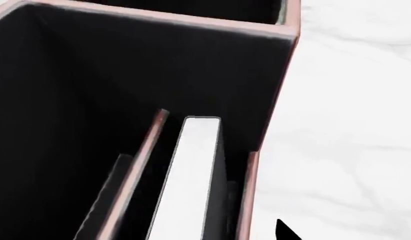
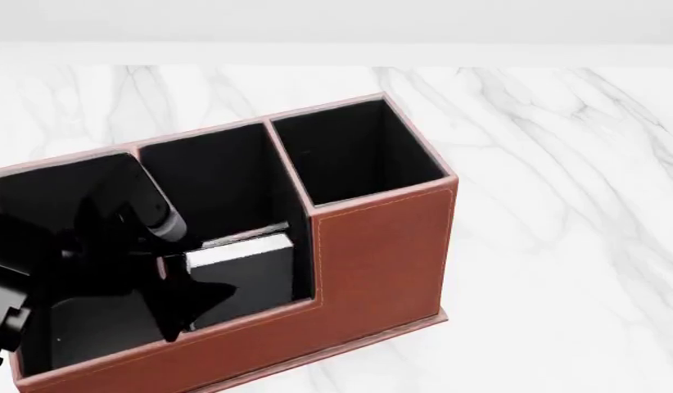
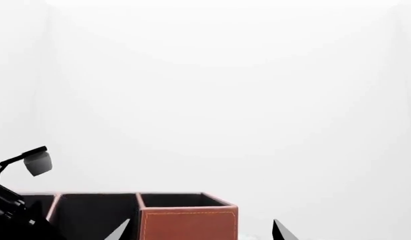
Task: Pick up the book and place it in the back compartment of the caddy.
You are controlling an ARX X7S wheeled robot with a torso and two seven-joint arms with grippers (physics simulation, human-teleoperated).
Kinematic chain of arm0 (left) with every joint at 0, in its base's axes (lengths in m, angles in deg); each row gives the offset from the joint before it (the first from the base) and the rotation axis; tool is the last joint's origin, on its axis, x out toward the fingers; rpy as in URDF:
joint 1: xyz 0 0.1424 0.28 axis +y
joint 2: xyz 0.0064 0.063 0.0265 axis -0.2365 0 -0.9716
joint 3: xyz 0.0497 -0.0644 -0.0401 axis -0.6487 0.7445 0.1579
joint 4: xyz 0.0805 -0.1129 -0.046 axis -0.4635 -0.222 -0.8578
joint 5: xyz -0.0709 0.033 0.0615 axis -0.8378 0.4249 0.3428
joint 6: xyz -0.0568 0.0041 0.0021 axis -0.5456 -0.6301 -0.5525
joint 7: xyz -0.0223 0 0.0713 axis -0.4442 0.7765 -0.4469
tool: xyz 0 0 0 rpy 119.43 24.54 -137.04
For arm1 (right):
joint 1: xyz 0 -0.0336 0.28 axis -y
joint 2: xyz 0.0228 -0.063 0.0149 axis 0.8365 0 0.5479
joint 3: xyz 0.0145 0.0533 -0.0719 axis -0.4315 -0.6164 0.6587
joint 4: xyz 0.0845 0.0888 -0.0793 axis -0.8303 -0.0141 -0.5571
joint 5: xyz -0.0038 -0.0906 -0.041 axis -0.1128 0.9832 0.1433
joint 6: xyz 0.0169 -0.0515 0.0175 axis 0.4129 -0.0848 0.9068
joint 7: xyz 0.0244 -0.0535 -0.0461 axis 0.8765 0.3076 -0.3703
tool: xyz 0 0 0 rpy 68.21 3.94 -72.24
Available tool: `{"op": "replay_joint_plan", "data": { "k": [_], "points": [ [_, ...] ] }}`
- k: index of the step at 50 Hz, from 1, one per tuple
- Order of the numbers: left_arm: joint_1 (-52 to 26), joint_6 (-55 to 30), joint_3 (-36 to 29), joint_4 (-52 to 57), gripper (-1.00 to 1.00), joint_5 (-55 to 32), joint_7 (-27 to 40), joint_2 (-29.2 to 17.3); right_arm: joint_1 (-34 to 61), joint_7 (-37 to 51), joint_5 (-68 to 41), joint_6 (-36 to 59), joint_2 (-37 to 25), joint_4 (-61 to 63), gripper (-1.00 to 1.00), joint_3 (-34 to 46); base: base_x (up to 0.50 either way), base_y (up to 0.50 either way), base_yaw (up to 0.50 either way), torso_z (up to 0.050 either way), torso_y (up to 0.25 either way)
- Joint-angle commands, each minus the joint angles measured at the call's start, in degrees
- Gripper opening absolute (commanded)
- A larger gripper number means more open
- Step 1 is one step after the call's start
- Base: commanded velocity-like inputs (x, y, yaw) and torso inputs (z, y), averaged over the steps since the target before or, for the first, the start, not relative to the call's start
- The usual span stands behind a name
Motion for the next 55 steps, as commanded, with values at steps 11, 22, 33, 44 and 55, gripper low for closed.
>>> {"op": "replay_joint_plan", "data": {
  "k": [11,22,33,44,55],
  "points": [
    [-2.12,3.86,4.16,0.01,1.00,-0.46,-1.27,-0.49,0.17,0.39,0.37,0.01,0.08,-0.37,1.00,0.25,0.00,0.00,0.00,0.000,0.000],
    [8.89,-11.10,5.59,26.05,1.00,-2.22,-4.96,-7.34,0.63,0.51,1.13,0.47,0.60,-0.83,1.00,0.70,0.00,0.00,0.00,0.000,0.000],
    [26.16,-37.61,6.97,85.99,1.00,-3.44,-4.01,-17.45,3.34,0.71,-0.33,6.01,0.47,3.04,1.00,-0.65,0.00,0.00,0.00,0.000,0.000],
    [34.16,-46.58,9.51,106.96,1.00,-3.36,-0.90,-20.54,4.75,1.17,0.58,15.23,-0.68,13.92,1.00,-2.57,0.00,0.00,0.00,0.000,0.000],
    [38.08,-52.19,14.16,119.85,1.00,-4.78,0.08,-20.90,6.14,0.99,-0.42,21.13,-1.38,20.58,1.00,-3.60,0.00,0.00,0.00,0.000,0.000]
  ]
}}
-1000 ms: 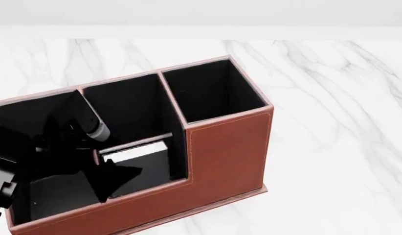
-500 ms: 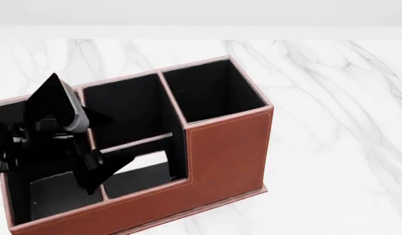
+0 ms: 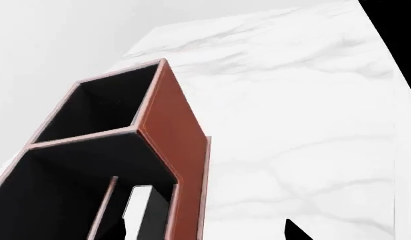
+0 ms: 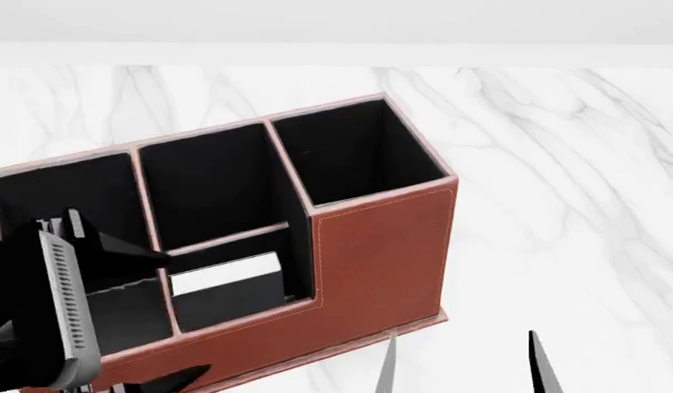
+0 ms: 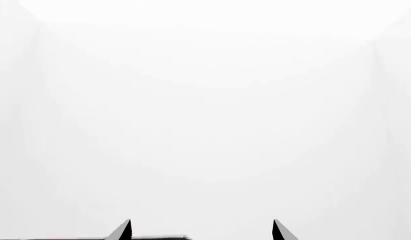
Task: Pick up the book and place it in the back compartment of the caddy.
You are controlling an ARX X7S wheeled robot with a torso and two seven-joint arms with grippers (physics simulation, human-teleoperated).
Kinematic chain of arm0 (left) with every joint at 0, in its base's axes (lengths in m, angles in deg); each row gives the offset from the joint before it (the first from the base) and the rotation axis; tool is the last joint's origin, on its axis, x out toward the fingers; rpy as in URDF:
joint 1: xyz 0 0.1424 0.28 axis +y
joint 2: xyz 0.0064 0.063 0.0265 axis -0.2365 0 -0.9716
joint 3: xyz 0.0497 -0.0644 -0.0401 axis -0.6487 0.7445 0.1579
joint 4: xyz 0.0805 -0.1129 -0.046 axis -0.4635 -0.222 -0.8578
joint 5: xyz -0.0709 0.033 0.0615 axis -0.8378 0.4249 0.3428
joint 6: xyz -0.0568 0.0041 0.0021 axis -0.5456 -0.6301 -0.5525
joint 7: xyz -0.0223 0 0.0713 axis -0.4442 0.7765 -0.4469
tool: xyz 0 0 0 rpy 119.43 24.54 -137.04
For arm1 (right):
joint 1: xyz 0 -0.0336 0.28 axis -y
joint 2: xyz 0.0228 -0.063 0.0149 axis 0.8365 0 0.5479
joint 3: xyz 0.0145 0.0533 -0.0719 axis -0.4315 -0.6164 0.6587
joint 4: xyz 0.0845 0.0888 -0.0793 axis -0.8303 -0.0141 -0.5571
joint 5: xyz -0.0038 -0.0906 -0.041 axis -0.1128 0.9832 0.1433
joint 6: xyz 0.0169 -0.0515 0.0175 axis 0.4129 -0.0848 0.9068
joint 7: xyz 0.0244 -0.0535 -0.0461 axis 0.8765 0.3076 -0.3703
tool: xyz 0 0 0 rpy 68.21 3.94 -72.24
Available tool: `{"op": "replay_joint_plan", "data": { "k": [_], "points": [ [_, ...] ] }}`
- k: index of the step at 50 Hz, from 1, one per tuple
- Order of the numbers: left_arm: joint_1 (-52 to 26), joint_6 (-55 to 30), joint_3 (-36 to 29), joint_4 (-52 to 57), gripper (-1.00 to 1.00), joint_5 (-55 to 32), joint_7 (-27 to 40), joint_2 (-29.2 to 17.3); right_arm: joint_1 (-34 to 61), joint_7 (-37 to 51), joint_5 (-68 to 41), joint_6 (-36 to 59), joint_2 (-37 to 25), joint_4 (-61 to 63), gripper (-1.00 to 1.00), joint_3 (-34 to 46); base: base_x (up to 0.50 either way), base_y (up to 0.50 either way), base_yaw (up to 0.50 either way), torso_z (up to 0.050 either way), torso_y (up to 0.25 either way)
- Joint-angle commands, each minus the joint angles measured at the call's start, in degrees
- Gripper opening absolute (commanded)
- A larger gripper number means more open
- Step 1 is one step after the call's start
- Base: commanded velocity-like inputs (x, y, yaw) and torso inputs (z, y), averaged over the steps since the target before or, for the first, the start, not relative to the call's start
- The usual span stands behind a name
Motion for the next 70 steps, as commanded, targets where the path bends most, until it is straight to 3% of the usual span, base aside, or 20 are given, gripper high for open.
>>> {"op": "replay_joint_plan", "data": {
  "k": [1,13,25,29,36,47,60,70],
  "points": [
    [5.59,-7.75,4.09,17.28,1.00,-0.98,1.36,-1.54,1.48,-0.01,-0.56,7.12,-0.87,8.05,1.00,-1.34,0.00,0.00,0.00,0.000,0.000],
    [2.49,-16.15,7.06,27.69,1.00,-2.66,1.03,-1.59,1.70,0.09,2.62,15.25,-1.77,19.17,1.00,-1.96,0.00,0.00,0.00,0.000,0.000],
    [-6.67,-25.69,7.97,32.30,1.00,-8.77,2.72,-2.20,1.01,0.01,5.26,20.77,-2.73,27.28,1.00,-2.83,0.00,0.00,0.00,0.000,0.000],
    [-9.82,-27.11,10.83,32.32,1.00,-20.17,9.38,-4.27,0.52,-0.06,6.38,22.63,-3.34,30.78,1.00,-3.60,0.00,0.00,0.00,0.000,0.000],
    [-16.88,-30.07,15.67,32.25,1.00,-47.94,28.14,-8.59,-0.60,-0.15,8.27,24.62,-4.04,36.13,1.00,-4.37,0.00,0.00,0.00,0.000,0.000],
    [-22.94,-31.77,15.94,30.77,1.00,-64.00,41.12,-10.21,-2.74,-0.83,10.69,24.55,-4.12,40.50,1.00,-5.10,0.00,0.00,0.00,0.000,0.000],
    [-27.65,-30.39,14.19,29.41,1.00,-78.48,53.97,-13.30,-9.43,-17.61,11.37,16.38,11.16,40.64,1.00,-15.68,0.00,0.00,0.00,0.000,0.000],
    [-28.05,-27.60,13.51,31.17,1.00,-81.05,56.62,-15.36,-12.78,-28.47,10.34,10.21,21.08,40.59,1.00,-20.91,0.00,0.00,0.00,0.000,0.000]
  ]
}}
